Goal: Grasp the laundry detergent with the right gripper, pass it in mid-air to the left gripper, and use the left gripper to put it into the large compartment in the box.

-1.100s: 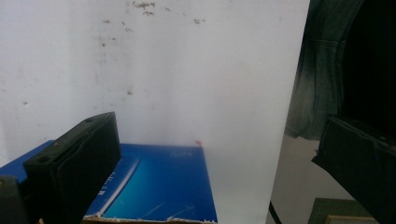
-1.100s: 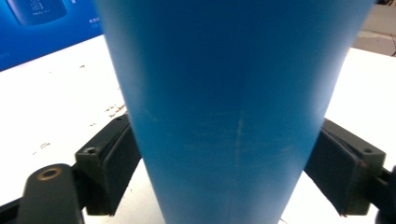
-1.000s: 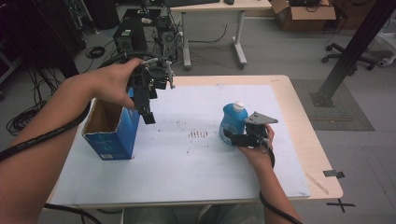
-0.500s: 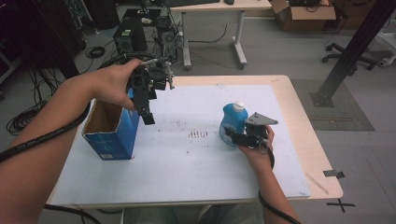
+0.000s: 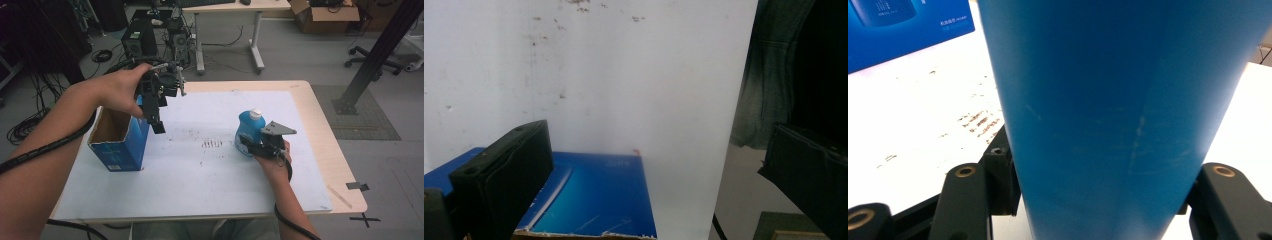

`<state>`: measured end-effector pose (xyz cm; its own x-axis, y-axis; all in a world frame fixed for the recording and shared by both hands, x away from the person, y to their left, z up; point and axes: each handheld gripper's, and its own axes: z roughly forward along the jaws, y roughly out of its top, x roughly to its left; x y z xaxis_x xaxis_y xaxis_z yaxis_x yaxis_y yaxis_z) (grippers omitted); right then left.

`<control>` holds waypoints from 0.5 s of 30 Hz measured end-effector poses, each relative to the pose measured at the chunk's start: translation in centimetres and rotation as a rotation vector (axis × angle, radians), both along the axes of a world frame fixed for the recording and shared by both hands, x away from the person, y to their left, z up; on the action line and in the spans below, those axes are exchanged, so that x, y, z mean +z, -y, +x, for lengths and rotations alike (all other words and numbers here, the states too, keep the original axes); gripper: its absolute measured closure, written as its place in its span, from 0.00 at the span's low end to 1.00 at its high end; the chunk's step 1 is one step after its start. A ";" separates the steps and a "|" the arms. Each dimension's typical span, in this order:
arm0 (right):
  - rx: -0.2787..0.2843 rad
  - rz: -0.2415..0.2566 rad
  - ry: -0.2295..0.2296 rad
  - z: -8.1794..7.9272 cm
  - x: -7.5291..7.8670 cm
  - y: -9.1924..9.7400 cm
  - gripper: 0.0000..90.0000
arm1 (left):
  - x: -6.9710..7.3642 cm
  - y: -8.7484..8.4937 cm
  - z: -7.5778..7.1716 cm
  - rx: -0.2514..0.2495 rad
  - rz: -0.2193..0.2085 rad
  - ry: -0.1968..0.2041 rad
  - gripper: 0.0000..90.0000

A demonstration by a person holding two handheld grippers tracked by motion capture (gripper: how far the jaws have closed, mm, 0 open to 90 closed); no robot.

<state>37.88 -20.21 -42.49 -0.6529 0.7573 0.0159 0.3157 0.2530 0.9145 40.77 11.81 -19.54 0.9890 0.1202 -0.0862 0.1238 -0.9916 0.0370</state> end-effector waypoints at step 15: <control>0.001 -0.005 0.000 -0.3 0.2 0.0 0.50 | 0.0 0.1 0.0 0.001 0.001 0.002 0.00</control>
<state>37.59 -20.18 -42.33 -0.6535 0.7568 0.0122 0.3156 0.2578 0.9132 40.78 11.71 -19.53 0.9890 0.1215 -0.0843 0.1249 -0.9915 0.0363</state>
